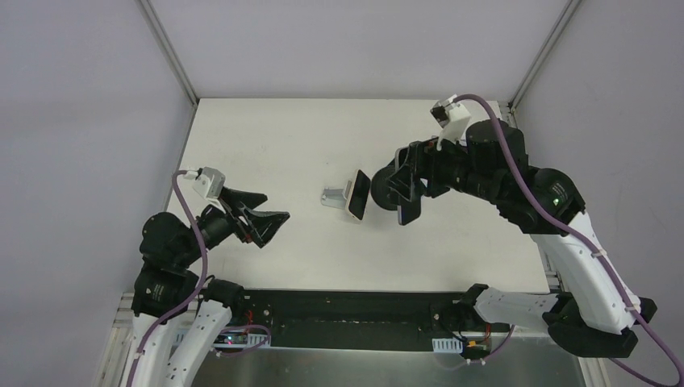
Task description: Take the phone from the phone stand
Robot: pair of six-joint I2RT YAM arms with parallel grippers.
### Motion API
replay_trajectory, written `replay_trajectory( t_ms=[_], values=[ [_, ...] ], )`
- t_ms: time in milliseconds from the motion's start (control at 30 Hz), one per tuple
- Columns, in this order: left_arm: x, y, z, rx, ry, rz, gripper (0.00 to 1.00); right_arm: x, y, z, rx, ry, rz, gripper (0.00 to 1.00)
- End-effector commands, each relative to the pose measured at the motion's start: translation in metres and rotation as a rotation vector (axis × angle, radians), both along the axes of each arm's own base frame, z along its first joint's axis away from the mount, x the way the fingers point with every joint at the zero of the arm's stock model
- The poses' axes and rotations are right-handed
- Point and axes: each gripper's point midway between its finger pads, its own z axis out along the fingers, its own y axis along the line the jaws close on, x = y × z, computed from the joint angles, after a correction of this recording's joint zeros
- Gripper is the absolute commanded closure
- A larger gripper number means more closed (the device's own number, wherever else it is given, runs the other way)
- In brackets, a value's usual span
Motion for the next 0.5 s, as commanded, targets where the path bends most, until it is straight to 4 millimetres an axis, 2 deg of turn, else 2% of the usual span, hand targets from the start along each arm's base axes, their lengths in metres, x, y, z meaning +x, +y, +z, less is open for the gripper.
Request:
replay_trajectory(
  t_ms=[0, 133, 267, 367, 467],
  values=[
    [-0.009, -0.018, 0.03, -0.089, -0.175, -0.121, 0.07, -0.008, 0.037, 0.077, 0.269, -0.141, 0.124, 1.0],
    [-0.012, -0.027, 0.043, -0.09, -0.262, -0.173, 0.07, -0.03, 0.062, 0.088, 0.365, -0.061, 0.235, 1.0],
    [-0.03, -0.044, 0.056, -0.05, -0.404, -0.3, 0.07, -0.045, 0.083, 0.095, 0.442, 0.011, 0.314, 1.0],
    [-0.044, -0.059, 0.056, 0.009, -0.502, -0.413, 0.09, -0.051, 0.096, 0.101, 0.493, 0.064, 0.352, 1.0],
    [-0.053, -0.074, 0.046, 0.063, -0.568, -0.505, 0.11, -0.054, 0.105, 0.109, 0.54, 0.102, 0.369, 1.0]
  ],
)
